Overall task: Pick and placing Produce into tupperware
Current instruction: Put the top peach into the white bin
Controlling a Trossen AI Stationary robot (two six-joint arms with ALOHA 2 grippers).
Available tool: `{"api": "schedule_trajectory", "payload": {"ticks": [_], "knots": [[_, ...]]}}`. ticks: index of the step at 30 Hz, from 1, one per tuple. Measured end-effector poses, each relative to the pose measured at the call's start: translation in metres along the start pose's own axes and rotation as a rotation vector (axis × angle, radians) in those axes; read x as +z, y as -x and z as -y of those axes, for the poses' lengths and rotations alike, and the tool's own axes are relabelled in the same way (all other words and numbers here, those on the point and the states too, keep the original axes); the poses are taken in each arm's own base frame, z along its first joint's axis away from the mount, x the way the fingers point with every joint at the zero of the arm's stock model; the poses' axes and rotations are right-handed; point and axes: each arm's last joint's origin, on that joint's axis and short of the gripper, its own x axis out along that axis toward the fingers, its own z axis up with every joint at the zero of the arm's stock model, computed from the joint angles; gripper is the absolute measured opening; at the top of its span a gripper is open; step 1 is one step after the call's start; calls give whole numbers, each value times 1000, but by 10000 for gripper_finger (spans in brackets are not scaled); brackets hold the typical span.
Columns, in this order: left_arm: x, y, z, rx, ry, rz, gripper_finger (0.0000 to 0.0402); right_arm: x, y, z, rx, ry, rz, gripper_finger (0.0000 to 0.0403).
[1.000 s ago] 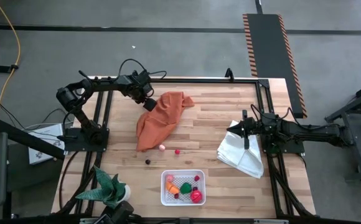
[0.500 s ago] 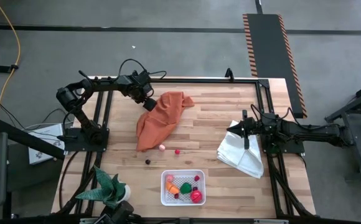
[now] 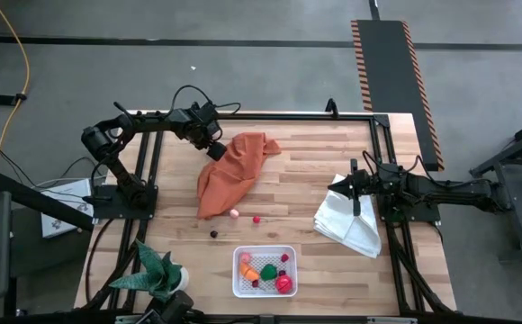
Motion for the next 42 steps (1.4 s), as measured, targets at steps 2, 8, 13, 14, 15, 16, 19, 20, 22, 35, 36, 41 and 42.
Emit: {"api": "schedule_trajectory", "payload": {"ticks": [2,8,13,14,15,16,19,20,22,35,36,41,42], "knots": [[0,0,0,0,0,0,236,0,0,0,0,0,0,0],[-1,-7,0,-22,4,-33,205,0,0,0,0,0,0,0],[0,-9,0,-39,4,-35,161,0,0,0,0,0,0,0],[0,-9,0,-40,4,-33,155,0,0,0,0,0,0,0],[0,-9,0,-40,4,-32,151,0,0,0,0,0,1,0],[0,-9,0,-40,4,-32,147,0,0,0,0,0,0,0],[0,-9,0,-40,4,-32,145,0,0,0,0,0,0,0],[0,-9,0,-40,4,-32,146,0,0,0,0,0,0,0],[0,-9,0,-40,4,-32,148,0,0,0,0,0,0,0],[0,-9,1,-57,4,-28,135,0,0,0,0,0,0,0],[0,-9,1,-61,7,-29,135,0,0,0,0,0,1,0],[0,-9,1,-67,13,-31,134,0,0,0,0,0,0,0],[0,-9,1,-67,13,-31,134,0,0,0,0,0,0,0]]}}
